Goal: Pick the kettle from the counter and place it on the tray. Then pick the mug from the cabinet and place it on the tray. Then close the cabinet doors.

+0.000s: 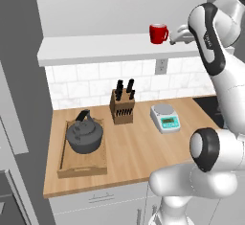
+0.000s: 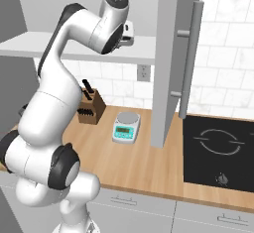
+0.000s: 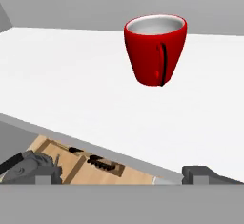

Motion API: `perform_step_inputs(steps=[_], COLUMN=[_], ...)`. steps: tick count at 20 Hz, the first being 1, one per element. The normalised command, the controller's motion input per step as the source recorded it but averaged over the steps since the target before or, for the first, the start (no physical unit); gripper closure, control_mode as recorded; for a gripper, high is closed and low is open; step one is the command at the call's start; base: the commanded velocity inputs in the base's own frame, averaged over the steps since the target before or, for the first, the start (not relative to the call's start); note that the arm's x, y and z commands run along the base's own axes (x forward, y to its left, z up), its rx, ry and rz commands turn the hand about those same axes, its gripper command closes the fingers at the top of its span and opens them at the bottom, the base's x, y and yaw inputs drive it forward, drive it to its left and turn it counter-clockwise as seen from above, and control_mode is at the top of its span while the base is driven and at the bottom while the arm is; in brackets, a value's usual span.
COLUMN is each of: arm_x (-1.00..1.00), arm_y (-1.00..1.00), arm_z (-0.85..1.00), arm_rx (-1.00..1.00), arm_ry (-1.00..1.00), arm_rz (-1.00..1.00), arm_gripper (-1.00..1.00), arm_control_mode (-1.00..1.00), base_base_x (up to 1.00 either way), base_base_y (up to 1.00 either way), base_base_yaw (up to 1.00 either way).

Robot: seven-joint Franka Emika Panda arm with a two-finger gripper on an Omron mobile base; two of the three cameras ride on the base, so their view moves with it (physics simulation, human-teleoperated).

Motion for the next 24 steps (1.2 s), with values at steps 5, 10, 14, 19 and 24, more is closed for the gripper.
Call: perform_step_inputs(steps=[5, 10, 14, 19, 24], arm_x=[0.34, 0.34, 0.30, 0.28, 0.33], arm_y=[0.00, 0.00, 0.00, -0.01, 0.00], arm_z=[0.00, 0.00, 0.00, 0.00, 0.00], arm_rx=[0.00, 0.00, 0.00, 0.00, 0.00], arm_ry=[-0.08, 0.00, 0.00, 0.00, 0.00], arm_rz=[0.04, 0.11, 0.08, 0.06, 0.01], arm_gripper=[-1.00, -1.00, -1.00, -1.00, -1.00], arm_control_mode=[-1.00, -1.00, -1.00, -1.00, -1.00], base_base_x=[0.00, 0.00, 0.00, 0.00, 0.00], base_base_y=[0.00, 0.00, 0.00, 0.00, 0.00], base_base_yaw=[0.00, 0.00, 0.00, 0.00, 0.00])
